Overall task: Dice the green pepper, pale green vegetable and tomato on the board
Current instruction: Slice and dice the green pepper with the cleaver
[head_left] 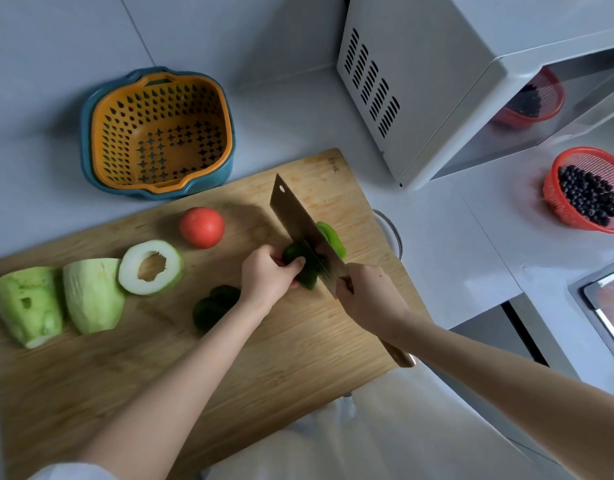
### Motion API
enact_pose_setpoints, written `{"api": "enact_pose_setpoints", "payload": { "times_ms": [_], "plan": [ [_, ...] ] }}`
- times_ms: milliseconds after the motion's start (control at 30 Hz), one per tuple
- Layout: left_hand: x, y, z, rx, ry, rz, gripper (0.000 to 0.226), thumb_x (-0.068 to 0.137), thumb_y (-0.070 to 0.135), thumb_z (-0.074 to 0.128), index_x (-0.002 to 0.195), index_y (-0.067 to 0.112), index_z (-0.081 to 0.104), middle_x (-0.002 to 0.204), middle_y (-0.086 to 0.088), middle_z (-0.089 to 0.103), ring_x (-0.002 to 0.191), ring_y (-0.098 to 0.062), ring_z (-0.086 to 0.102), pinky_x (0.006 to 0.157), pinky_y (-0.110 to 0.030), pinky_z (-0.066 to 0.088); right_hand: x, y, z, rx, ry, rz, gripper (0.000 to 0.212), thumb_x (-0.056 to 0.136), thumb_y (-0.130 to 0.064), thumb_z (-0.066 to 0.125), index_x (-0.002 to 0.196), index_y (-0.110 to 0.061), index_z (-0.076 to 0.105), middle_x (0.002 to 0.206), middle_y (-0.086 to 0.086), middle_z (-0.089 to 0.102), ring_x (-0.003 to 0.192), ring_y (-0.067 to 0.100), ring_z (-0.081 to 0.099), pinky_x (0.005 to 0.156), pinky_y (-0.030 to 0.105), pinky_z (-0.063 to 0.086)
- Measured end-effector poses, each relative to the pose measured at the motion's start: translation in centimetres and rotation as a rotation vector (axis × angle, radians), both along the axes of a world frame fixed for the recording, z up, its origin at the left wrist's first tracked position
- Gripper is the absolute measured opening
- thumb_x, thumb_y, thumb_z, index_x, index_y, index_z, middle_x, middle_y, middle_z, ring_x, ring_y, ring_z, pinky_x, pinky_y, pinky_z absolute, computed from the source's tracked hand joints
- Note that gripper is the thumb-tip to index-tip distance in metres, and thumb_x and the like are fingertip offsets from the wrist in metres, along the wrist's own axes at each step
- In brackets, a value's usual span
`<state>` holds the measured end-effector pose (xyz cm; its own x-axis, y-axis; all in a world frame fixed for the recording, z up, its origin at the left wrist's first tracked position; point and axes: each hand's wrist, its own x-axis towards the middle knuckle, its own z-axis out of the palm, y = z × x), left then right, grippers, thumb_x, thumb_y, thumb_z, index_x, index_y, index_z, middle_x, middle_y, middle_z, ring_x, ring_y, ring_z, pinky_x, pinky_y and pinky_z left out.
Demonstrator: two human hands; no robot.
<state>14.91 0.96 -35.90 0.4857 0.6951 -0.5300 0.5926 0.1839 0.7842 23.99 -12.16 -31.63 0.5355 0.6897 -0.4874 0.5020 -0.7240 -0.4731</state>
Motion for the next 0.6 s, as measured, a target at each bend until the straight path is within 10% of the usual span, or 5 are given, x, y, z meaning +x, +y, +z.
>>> {"api": "enact_pose_setpoints", "payload": {
  "times_ms": [600],
  "plan": [
    [-0.5,0.2,-0.9,-0.197,-0.068,0.138,0.027,0.075,0.003,0.076,0.095,-0.008,0.061,0.093,-0.021,0.066,0.072,-0.025,0.07,0.055,-0.025,0.056,-0.7,-1.5,3.3,-0.073,-0.069,0.135,0.035,0.095,-0.015,0.037,0.061,-0.016,0.032,0.058,-0.002,0.038,0.047,0.011,0.034,0.043,0.021,0.023]
  ]
}}
